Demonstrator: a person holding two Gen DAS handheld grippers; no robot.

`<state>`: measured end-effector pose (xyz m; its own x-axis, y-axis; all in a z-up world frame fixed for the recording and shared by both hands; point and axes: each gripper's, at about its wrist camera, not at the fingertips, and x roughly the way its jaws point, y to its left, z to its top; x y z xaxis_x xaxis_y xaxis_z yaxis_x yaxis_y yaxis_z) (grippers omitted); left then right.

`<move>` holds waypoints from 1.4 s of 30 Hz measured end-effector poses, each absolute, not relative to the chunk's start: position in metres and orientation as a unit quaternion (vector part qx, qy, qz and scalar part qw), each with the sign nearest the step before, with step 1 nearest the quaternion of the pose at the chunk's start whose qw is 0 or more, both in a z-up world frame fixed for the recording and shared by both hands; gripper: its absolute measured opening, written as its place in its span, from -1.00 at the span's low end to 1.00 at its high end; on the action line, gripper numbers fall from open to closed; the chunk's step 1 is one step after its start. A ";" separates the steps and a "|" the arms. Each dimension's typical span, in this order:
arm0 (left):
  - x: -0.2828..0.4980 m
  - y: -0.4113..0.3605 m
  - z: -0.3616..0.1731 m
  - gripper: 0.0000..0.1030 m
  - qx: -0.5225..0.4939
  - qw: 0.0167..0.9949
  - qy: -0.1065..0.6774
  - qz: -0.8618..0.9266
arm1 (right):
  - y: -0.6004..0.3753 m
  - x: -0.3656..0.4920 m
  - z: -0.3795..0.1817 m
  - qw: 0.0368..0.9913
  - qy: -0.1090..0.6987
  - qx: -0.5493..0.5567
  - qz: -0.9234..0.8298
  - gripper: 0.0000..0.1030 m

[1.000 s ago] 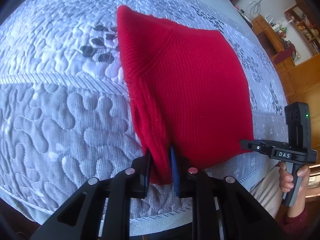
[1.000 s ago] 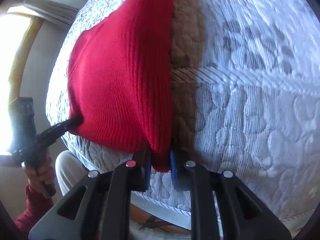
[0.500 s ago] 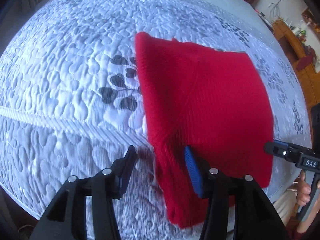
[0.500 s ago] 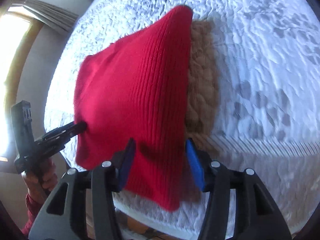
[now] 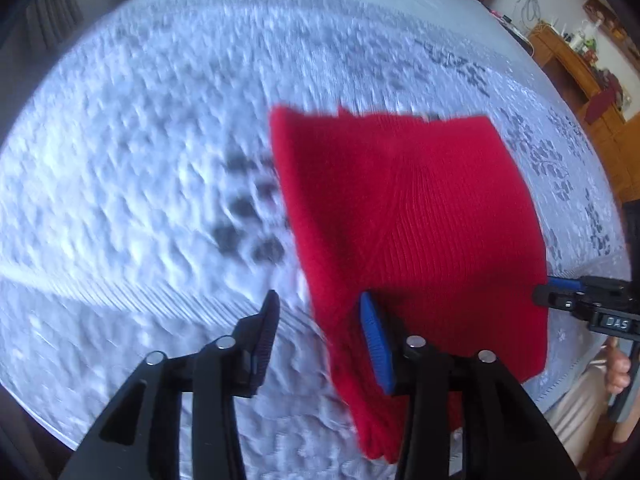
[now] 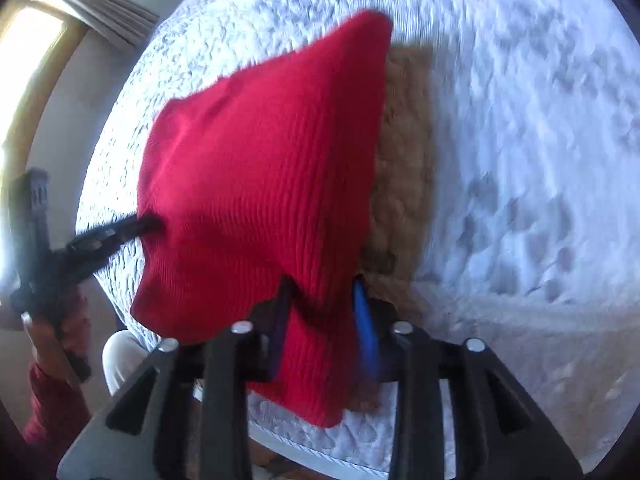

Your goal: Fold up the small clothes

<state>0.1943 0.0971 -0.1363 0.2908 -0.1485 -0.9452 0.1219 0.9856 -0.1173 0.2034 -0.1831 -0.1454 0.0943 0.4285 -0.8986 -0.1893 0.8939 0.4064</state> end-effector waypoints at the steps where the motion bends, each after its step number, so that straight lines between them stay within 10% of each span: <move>1: 0.201 0.098 -0.125 -0.06 -0.001 0.813 0.577 -0.083 | -0.186 0.207 -0.139 0.742 0.631 0.089 0.211 -0.25; 19: 0.363 0.016 -0.179 0.29 0.059 0.758 0.615 -0.208 | -0.198 0.272 -0.151 0.755 0.613 0.098 0.213 -0.13; 26: 0.359 0.015 -0.185 -0.77 0.062 0.752 0.617 -0.223 | -0.201 0.272 -0.152 0.755 0.610 0.104 0.217 -0.13; 42: 0.355 0.032 -0.183 -0.65 0.043 0.787 0.600 -0.135 | -0.199 0.274 -0.156 0.757 0.615 0.090 0.201 -0.08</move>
<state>0.3551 0.0315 -0.1831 0.2438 -0.1611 -0.9564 0.2635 0.9600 -0.0946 0.2740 -0.1990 -0.1561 0.1627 0.4156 -0.8949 -0.1945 0.9027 0.3839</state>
